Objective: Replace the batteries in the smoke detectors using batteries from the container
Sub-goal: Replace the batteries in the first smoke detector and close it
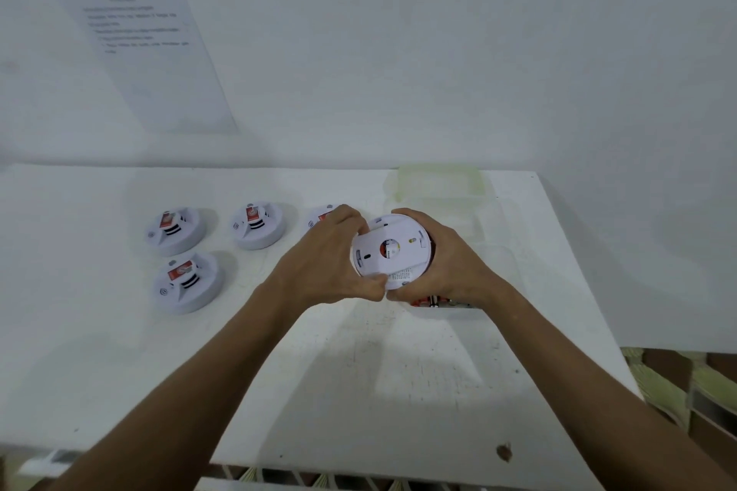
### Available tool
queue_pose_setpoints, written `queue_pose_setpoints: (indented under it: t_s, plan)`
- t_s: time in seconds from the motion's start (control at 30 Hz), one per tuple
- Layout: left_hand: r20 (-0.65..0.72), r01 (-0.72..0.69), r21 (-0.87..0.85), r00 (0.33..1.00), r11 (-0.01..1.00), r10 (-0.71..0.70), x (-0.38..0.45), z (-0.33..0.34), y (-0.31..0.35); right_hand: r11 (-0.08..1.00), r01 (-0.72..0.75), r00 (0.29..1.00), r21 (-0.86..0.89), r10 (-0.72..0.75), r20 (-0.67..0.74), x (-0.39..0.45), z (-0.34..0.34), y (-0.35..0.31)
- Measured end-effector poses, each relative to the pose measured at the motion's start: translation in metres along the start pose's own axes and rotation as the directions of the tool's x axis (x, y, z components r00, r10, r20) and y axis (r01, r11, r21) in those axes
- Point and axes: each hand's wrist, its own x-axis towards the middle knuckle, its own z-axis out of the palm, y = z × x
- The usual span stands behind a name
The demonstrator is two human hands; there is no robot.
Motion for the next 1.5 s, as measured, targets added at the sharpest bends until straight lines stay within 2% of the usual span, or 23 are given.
queue_pose_setpoints:
  t_s: [0.2, 0.33, 0.43, 0.53, 0.63, 0.77, 0.87, 0.93, 1.13, 1.27, 1.33, 1.4, 1.5]
  plan:
    - [-0.015, -0.031, -0.052, 0.999, 0.998, 0.031, -0.003, -0.003, -0.009, 0.999, -0.040, 0.999, -0.027, 0.040, 0.001, 0.002, 0.007, 0.005]
    - [-0.031, -0.044, -0.008, 0.999, 0.999, 0.043, -0.003, -0.007, -0.008, 0.998, -0.037, 0.999, -0.042, 0.039, 0.035, 0.005, 0.003, -0.001]
    - [-0.129, -0.016, -0.019, 0.992, 1.000, 0.014, -0.003, -0.009, -0.007, 0.997, -0.049, 0.998, -0.054, 0.047, -0.038, 0.004, -0.001, -0.005]
    - [-0.212, 0.009, -0.137, 0.977, 0.991, -0.038, -0.008, -0.009, -0.015, 0.998, -0.063, 0.998, 0.012, 0.063, -0.017, -0.001, -0.013, 0.000]
    - [-0.239, 0.068, -0.166, 0.965, 0.984, -0.107, -0.017, -0.002, -0.030, 0.994, -0.073, 0.997, 0.078, 0.072, 0.009, -0.006, -0.025, 0.003]
    - [-0.190, 0.202, -0.141, 0.955, 0.969, -0.227, -0.042, 0.017, -0.050, 0.985, -0.130, 0.991, 0.117, 0.127, 0.026, -0.014, -0.037, 0.011]
    - [-0.070, 0.325, -0.089, 0.941, 0.941, -0.332, -0.059, 0.033, -0.058, 0.980, -0.153, 0.987, 0.128, 0.146, 0.062, -0.019, -0.041, 0.013]
    - [0.002, 0.354, -0.030, 0.935, 0.935, -0.354, -0.064, 0.040, -0.058, 0.979, -0.155, 0.986, 0.130, 0.145, 0.083, -0.019, -0.038, 0.014]
    - [0.042, 0.346, 0.040, 0.937, 0.937, -0.348, -0.066, 0.047, -0.056, 0.978, -0.152, 0.985, 0.146, 0.137, 0.104, -0.018, -0.029, 0.016]
    - [-0.024, 0.319, -0.105, 0.946, 0.942, -0.323, -0.060, 0.031, -0.033, 0.978, -0.141, 0.986, 0.157, 0.124, 0.110, -0.018, -0.026, 0.013]
    - [-0.073, 0.260, -0.200, 0.958, 0.945, -0.279, -0.048, 0.015, -0.014, 0.978, -0.142, 0.985, 0.153, 0.124, 0.119, -0.019, -0.026, 0.011]
    - [-0.031, 0.194, -0.242, 0.978, 0.951, -0.208, -0.033, -0.001, 0.007, 0.980, -0.139, 0.984, 0.140, 0.121, 0.131, -0.019, -0.027, 0.009]
    - [0.098, 0.108, -0.210, 0.991, 0.972, -0.089, -0.015, -0.012, 0.030, 0.986, -0.115, 0.986, 0.122, 0.099, 0.131, -0.020, -0.028, 0.004]
